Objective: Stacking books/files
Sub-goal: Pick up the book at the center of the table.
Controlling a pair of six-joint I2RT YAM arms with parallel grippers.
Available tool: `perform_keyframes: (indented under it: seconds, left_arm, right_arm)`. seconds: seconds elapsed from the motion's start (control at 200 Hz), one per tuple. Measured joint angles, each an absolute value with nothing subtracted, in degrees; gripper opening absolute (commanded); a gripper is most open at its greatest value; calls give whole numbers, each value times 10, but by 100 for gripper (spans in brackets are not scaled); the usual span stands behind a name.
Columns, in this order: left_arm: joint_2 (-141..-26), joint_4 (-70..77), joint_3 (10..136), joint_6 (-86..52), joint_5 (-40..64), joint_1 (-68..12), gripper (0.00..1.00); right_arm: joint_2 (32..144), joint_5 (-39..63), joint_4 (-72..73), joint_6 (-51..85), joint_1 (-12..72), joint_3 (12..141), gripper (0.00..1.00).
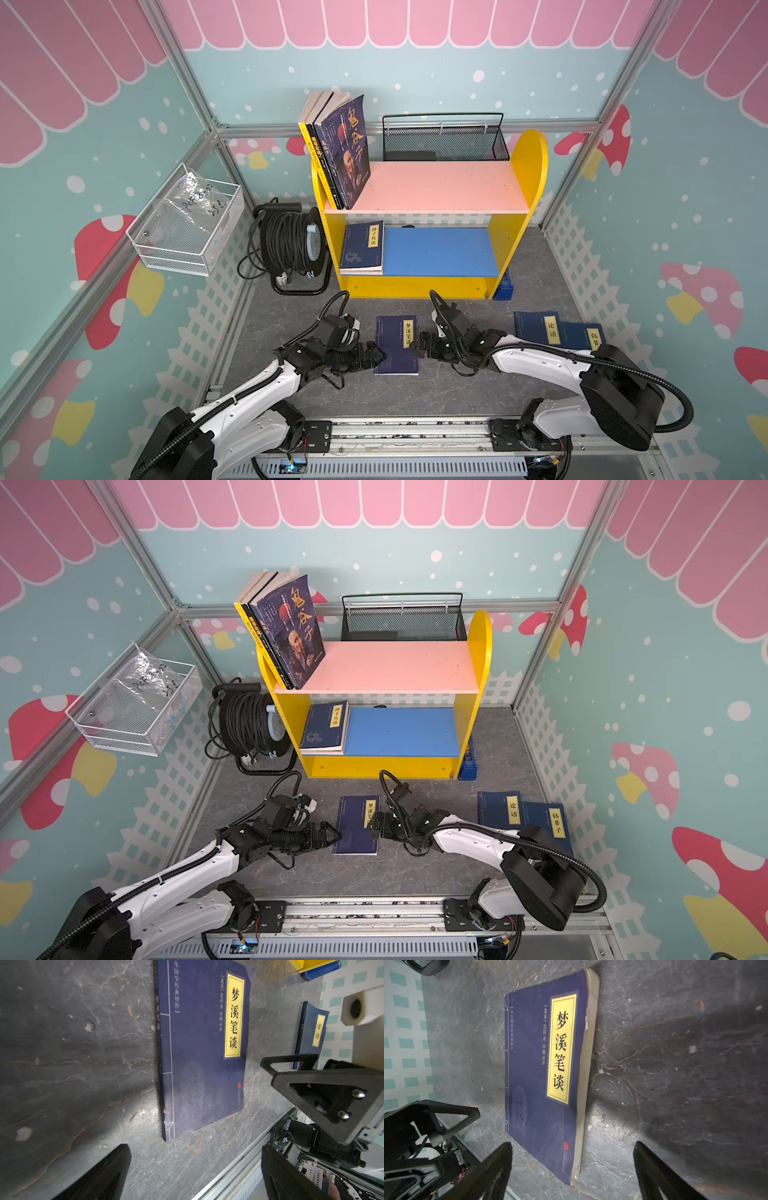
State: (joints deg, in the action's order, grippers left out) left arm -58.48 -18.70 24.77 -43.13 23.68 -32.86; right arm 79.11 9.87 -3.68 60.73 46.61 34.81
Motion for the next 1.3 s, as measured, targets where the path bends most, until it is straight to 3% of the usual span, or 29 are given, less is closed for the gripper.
perform_keyframes:
  seconds: [0.805, 1.301]
  left_arm:
    - [-737, 16, 243, -488, 231, -382, 94]
    - [-553, 43, 238, -562, 225, -376, 94]
  right_arm:
    - [892, 151, 136, 629, 472, 349, 84]
    - [903, 186, 223, 651, 478, 317, 83]
